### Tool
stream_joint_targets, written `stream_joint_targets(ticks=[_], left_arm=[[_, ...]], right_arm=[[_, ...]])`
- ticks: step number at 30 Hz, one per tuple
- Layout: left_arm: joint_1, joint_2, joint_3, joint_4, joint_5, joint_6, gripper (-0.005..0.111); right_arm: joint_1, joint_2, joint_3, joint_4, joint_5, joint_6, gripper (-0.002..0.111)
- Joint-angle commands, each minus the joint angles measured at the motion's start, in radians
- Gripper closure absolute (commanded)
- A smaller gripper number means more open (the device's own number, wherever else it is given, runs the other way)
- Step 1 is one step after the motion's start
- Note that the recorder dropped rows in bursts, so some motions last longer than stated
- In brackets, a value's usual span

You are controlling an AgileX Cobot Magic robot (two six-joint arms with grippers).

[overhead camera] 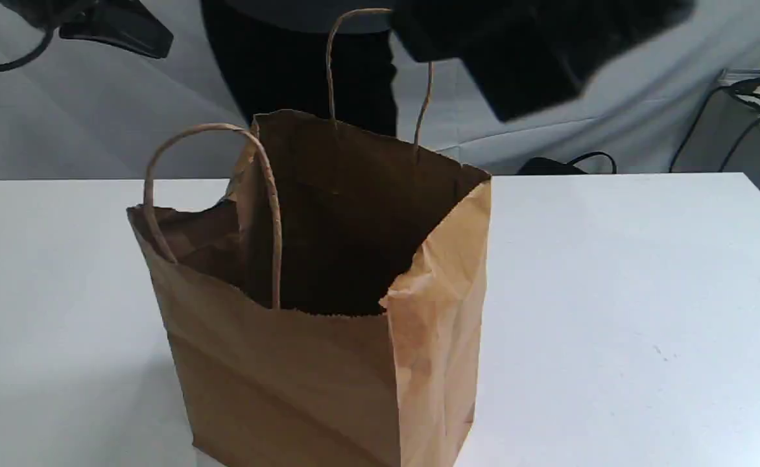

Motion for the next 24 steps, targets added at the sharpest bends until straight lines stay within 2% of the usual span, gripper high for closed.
stream_joint_targets(ticks=[1,4,10,13,18,24], left_arm=[[0.001,-0.167,0.163,-0.015,-0.148,0.023,0.107],[0.001,-0.319,0.334,-0.028,-0.287,0.060,0.107],[0.001,-0.658,0.711,-0.037,-0.428,0.097,0.107],[0.001,-0.834,0.902,-0.037,-0.543,0.097,0.107],[0.001,-1.099,1.146,-0.037,-0.662,0.097,0.107],[0.001,-1.354,1.320,-0.037,-0.783,0.097,0.107]], right_arm=[[0.003,-0.119,0.177,-0.224,-0.160,0.242,0.108],[0.003,-0.228,0.323,-0.358,-0.295,0.424,0.108],[0.003,-0.428,0.551,-0.468,-0.494,0.631,0.108],[0.003,-0.492,0.616,-0.494,-0.503,0.696,0.108],[0.003,-0.561,0.698,-0.494,-0.497,0.699,0.108],[0.003,-0.574,0.736,-0.492,-0.492,0.699,0.108]])
